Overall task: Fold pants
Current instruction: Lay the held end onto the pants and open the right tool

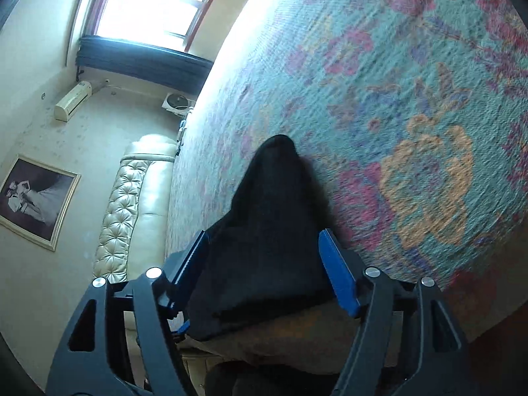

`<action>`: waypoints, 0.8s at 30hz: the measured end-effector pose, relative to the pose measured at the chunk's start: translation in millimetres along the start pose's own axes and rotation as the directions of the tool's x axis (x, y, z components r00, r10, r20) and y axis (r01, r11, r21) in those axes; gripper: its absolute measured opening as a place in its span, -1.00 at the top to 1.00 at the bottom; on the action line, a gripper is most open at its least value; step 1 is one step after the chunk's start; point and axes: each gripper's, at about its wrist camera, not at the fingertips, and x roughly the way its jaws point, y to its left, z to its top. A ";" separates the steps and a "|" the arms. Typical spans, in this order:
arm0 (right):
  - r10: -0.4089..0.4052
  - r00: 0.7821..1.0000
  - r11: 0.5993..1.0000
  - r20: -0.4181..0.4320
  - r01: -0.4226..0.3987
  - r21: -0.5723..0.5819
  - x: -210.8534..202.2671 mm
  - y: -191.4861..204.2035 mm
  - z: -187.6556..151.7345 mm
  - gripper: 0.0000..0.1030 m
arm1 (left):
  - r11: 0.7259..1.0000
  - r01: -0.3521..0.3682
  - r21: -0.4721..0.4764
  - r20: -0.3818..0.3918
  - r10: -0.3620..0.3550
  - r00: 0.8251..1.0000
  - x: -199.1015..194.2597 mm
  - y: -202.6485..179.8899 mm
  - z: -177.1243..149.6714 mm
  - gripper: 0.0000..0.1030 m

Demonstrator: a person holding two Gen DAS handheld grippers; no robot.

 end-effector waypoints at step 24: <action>-0.235 0.958 0.921 -0.167 0.165 -0.352 83.0 91.2 -88.0 -0.63 | 0.914 0.387 -0.123 0.084 -0.379 0.922 -50.7 135.8 58.1 -0.84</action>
